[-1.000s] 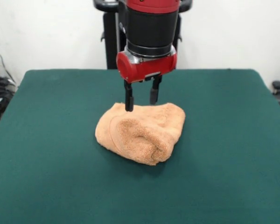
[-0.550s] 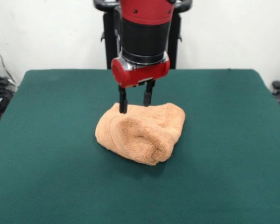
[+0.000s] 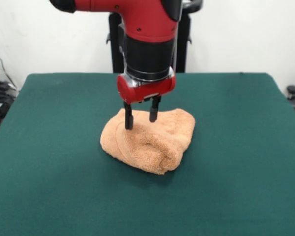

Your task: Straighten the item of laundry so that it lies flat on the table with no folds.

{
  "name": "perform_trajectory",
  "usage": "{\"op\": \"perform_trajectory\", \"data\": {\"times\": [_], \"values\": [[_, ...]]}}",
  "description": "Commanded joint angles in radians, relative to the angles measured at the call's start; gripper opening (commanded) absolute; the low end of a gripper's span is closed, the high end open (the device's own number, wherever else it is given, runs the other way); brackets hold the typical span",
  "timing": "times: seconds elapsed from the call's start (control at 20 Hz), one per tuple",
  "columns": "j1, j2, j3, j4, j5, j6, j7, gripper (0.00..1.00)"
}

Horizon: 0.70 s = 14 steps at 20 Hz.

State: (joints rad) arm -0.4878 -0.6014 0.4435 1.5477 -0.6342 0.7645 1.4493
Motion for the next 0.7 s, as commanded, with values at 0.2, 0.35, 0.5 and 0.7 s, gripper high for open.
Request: {"op": "perform_trajectory", "data": {"times": [0.2,0.35,0.5,0.7], "values": [[0.065,0.054,-0.043,0.067,0.009,-0.141,0.166,1.00],[0.068,0.058,-0.047,0.068,0.017,-0.157,0.168,1.00],[0.065,0.066,-0.041,0.074,0.031,-0.167,0.162,1.00],[0.060,0.066,-0.033,0.080,0.045,-0.182,0.150,1.00]]}}
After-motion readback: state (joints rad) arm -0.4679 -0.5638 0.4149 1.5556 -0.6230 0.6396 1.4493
